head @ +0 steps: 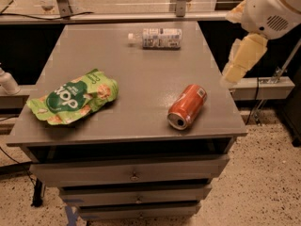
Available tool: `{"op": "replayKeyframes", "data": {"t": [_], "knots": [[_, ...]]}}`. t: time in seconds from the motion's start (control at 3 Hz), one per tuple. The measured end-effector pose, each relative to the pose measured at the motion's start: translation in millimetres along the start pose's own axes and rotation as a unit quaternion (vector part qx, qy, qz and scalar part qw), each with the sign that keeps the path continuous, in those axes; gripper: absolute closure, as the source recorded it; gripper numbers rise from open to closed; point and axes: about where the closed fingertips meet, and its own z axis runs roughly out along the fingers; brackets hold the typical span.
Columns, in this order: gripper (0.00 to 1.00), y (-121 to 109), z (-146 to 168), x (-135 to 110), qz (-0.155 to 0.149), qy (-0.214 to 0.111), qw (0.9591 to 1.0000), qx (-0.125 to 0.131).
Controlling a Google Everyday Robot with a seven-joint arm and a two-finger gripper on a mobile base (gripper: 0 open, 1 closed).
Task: Move blue plastic bottle near green rice chip bag
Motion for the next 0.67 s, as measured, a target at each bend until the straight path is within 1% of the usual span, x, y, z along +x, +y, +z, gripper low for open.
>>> {"op": "replayKeyframes", "data": {"t": [0.33, 0.67], "knots": [[0.0, -45.6, 36.3, -33.4, 0.009, -0.074, 0.9972, 0.006], [0.0, -45.2, 36.0, -33.6, 0.009, -0.073, 0.9972, 0.006]]}}
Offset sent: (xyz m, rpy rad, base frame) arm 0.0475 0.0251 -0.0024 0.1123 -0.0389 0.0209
